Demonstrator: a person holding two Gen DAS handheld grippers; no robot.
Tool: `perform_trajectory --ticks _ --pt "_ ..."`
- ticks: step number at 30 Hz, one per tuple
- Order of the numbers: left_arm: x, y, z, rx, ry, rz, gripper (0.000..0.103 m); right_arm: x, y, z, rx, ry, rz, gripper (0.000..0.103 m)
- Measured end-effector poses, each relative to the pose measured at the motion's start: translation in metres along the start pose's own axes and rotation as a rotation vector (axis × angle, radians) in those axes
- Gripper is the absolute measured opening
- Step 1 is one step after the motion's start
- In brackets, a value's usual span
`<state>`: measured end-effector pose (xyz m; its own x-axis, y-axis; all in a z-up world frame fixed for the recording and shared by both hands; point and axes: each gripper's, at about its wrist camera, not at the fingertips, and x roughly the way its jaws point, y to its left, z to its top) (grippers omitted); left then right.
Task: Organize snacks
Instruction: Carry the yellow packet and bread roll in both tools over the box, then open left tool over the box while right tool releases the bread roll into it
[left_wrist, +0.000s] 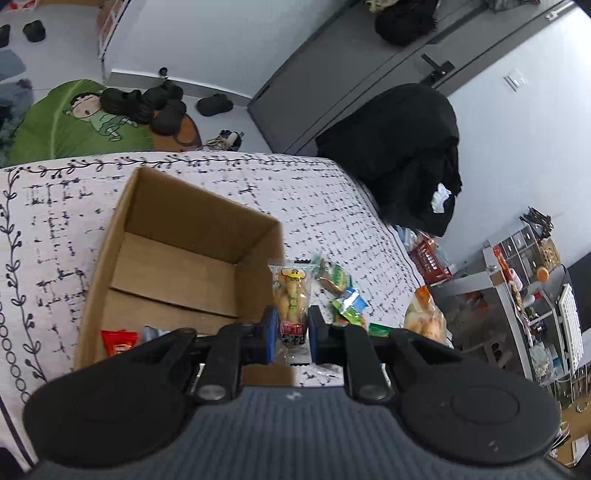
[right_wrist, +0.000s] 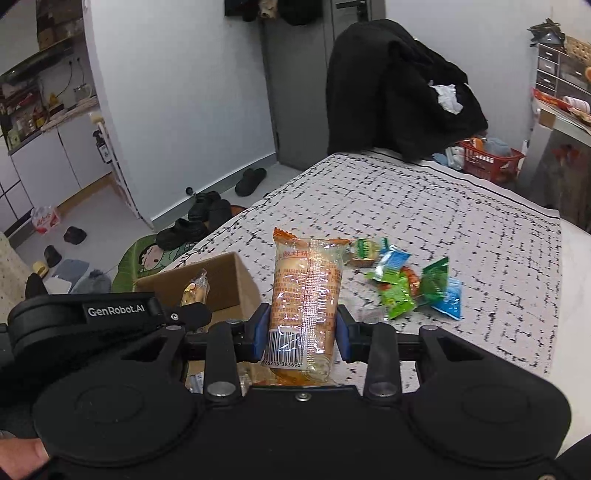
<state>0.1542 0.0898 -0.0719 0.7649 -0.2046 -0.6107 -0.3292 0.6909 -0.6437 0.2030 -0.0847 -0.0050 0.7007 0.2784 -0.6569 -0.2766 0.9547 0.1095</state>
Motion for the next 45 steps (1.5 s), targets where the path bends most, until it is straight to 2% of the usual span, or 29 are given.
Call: perform_trajectory --ticks 12,17,20,22,25,28,33,35,39,45 --pt "-0.004 0.020 0.008 -0.069 -0.030 0.060 0.017 0.019 0.026 0.003 -0.025 0.015 0.021 0.036" --pt "-0.010 0.024 0.013 -0.103 -0.044 0.057 0.021 0.026 0.027 0.004 -0.014 0.017 0.037 0.036" --pt "-0.012 0.025 0.016 -0.115 -0.053 0.069 0.034 0.030 0.025 0.006 0.000 0.026 0.062 0.036" --pt "-0.015 0.024 0.018 -0.118 -0.064 0.073 0.047 0.031 0.025 0.009 0.005 0.023 0.084 0.036" --pt "-0.020 0.024 0.020 -0.117 -0.077 0.080 0.058 0.036 0.026 0.013 0.012 0.026 0.138 0.036" --pt "-0.026 0.025 0.024 -0.121 -0.096 0.084 0.067 0.040 0.028 0.016 0.017 0.028 0.182 0.036" --pt "-0.030 0.027 0.029 -0.129 -0.108 0.080 0.076 0.044 0.032 0.018 0.030 0.045 0.243 0.037" --pt "-0.028 0.028 0.028 -0.133 -0.102 0.077 0.077 0.043 0.032 0.018 0.034 0.044 0.266 0.041" --pt "-0.024 0.027 0.026 -0.137 -0.085 0.055 0.085 0.039 0.027 0.016 0.028 0.037 0.225 0.055" --pt "-0.021 0.018 0.023 -0.100 -0.075 0.065 0.088 0.031 0.010 0.010 0.029 0.037 0.196 0.072"
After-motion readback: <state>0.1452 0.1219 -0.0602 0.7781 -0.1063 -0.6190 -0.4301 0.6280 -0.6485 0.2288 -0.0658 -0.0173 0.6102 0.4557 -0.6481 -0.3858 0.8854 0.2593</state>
